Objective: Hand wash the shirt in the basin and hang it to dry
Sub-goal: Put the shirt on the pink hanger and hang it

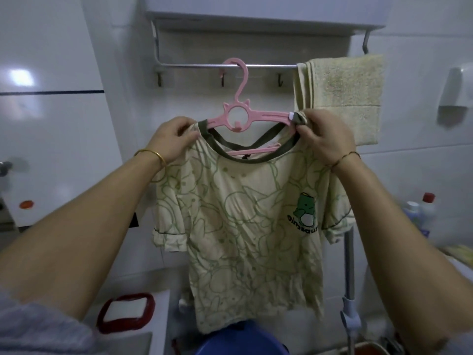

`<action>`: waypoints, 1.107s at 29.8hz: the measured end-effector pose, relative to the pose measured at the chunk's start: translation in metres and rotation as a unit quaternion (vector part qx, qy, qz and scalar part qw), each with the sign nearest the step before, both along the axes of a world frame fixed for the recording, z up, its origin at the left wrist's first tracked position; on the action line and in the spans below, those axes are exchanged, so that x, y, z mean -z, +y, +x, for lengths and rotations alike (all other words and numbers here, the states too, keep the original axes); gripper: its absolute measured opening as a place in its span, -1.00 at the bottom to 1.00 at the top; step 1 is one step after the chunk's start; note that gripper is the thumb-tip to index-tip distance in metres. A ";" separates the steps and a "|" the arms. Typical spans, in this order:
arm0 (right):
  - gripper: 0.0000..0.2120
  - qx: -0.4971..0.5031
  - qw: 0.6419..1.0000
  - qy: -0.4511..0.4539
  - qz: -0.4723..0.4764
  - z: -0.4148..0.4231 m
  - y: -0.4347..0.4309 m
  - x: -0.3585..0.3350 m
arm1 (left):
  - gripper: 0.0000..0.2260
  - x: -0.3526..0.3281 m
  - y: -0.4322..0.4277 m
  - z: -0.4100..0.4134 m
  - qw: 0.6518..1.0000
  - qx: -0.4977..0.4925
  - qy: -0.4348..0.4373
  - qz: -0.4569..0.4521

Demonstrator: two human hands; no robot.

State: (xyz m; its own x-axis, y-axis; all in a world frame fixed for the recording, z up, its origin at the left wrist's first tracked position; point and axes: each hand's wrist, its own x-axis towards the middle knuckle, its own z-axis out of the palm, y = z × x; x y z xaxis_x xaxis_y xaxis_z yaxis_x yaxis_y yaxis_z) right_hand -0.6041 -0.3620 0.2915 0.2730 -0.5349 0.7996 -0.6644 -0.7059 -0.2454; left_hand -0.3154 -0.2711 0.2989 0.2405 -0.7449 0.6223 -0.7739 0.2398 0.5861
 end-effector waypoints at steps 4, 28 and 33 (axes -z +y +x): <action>-0.68 0.079 0.996 0.008 -0.038 0.013 0.008 -0.011 | -0.80 0.001 -0.003 -0.003 0.999 0.022 0.030 0.012; -0.77 0.143 0.922 -0.315 0.173 -0.002 0.012 0.112 | -0.70 0.014 -0.005 0.013 0.995 -0.077 -0.057 -0.018; -0.47 0.217 0.930 -0.294 0.026 0.014 0.040 0.080 | -0.69 0.015 -0.002 0.014 0.997 -0.059 -0.042 -0.019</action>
State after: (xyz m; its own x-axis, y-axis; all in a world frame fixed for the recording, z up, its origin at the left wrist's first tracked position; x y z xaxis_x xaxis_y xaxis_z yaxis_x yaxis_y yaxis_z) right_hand -0.5899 -0.3221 0.2112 -0.4544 -0.5347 0.7125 -0.6248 -0.3788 -0.6827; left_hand -0.3013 -0.2736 0.2838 0.2708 -0.6898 0.6714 -0.8437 0.1658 0.5106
